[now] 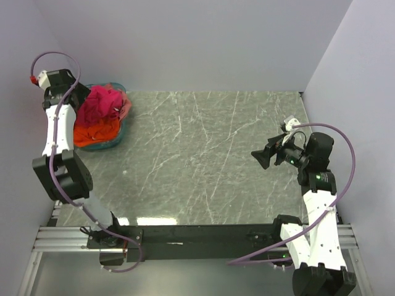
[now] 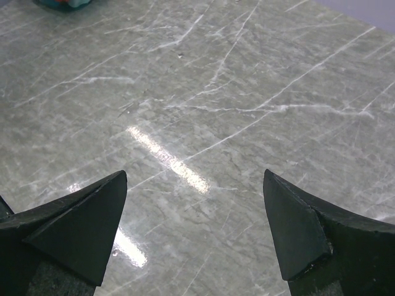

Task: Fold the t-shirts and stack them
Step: Grab the tshirt from the pile

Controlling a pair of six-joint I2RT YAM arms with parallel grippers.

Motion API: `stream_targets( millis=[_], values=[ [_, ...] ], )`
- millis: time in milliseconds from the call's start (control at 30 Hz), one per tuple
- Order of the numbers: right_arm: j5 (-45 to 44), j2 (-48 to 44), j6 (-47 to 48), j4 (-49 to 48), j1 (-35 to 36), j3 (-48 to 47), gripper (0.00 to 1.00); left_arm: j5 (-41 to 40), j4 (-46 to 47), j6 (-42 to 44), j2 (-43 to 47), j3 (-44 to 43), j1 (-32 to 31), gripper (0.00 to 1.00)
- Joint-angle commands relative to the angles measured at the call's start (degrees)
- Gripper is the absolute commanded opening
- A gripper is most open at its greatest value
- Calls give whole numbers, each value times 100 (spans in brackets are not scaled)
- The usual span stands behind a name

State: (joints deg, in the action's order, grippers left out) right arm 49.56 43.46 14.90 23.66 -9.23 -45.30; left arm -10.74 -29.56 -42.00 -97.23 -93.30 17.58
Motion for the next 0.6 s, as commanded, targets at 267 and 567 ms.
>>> stream_targets(
  millis=[267, 567],
  values=[
    [115, -163, -22, -134, 36, 56, 96, -16, -156, 499, -131, -760, -132, 0],
    [1, -110, -30, -177, 27, 82, 96, 2187, 2338, 114, 2426, 277, -544, 0]
  ],
)
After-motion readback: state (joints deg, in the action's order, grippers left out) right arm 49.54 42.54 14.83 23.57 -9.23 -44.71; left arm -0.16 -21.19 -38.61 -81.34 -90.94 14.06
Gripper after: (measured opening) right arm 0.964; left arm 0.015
